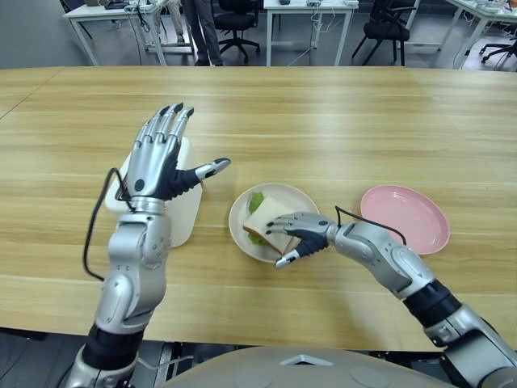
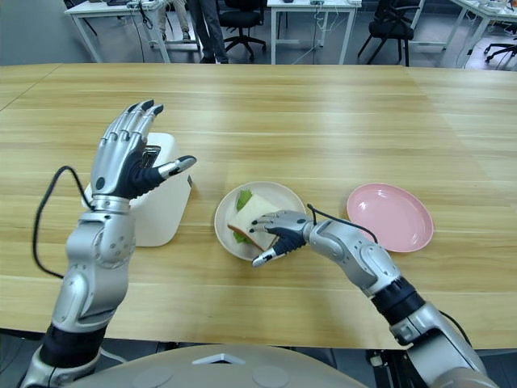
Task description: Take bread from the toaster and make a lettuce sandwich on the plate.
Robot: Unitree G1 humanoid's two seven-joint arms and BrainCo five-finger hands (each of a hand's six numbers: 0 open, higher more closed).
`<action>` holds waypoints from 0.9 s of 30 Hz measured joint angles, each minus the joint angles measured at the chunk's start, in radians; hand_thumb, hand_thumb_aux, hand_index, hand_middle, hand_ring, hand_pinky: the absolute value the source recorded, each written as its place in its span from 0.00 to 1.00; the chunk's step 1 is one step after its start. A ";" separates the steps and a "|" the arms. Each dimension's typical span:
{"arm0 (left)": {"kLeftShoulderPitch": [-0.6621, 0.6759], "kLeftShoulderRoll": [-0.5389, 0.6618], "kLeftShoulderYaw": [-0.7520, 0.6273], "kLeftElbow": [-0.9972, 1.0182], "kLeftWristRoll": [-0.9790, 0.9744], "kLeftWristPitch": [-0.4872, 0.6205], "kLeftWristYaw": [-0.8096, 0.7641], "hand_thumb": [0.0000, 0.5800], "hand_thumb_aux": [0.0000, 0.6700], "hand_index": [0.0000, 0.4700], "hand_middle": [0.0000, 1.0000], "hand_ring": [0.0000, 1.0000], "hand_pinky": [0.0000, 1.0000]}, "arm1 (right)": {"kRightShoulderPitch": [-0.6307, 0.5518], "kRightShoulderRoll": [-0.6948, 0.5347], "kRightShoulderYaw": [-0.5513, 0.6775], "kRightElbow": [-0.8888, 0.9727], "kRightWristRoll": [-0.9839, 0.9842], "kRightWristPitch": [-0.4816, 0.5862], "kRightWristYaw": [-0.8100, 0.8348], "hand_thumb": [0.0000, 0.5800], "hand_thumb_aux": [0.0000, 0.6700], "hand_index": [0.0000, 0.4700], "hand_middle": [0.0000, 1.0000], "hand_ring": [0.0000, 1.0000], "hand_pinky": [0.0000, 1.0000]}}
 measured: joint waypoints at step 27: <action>0.519 0.262 0.087 0.109 -0.393 -0.809 -0.128 1.00 1.00 0.98 1.00 1.00 1.00 | 0.474 -0.084 -0.351 -0.310 0.476 -0.183 -0.191 1.00 1.00 0.98 1.00 1.00 1.00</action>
